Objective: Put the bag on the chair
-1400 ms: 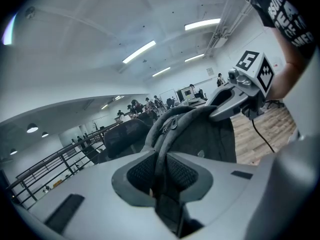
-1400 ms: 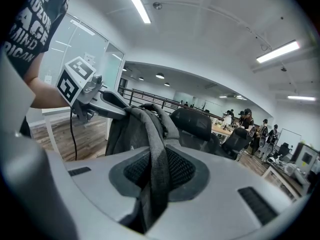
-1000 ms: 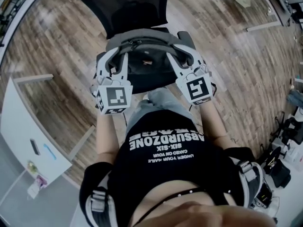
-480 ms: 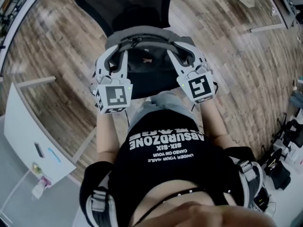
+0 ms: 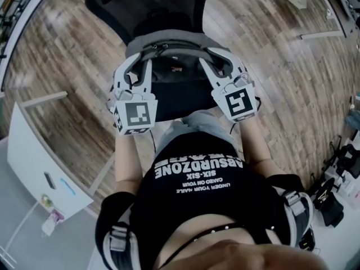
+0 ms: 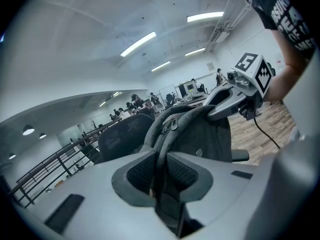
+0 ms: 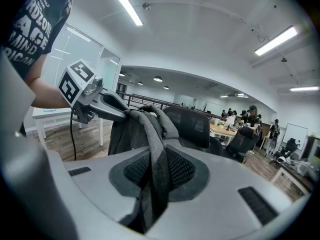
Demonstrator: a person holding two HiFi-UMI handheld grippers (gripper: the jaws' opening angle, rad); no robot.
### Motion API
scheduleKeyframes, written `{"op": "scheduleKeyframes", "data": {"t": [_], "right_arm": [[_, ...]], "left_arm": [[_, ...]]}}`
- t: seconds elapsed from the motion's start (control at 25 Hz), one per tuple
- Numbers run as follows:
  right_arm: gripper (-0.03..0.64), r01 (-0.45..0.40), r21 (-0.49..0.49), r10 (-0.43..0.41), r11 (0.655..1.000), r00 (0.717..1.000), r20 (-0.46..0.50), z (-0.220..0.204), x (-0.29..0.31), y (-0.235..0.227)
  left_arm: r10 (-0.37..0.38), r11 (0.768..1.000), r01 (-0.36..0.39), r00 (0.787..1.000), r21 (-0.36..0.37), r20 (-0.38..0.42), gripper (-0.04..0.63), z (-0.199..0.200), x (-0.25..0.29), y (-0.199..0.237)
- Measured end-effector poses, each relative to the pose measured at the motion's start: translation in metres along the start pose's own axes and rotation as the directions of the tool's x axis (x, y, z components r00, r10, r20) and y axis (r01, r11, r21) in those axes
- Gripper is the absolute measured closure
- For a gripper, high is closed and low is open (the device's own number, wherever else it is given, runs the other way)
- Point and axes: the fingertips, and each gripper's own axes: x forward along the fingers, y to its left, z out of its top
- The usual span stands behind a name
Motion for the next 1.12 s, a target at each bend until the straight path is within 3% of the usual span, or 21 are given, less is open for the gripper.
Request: {"op": "scheduleKeyframes", "data": {"t": [1.12], "right_arm": [[0.531, -0.093, 0.054, 0.096, 0.994, 0.993, -0.061, -0.050, 0.099, -0.043]], "left_arm": [[-0.061, 0.997, 0.054, 0.991, -0.061, -0.120, 0.520, -0.053, 0.094, 0.024]]}}
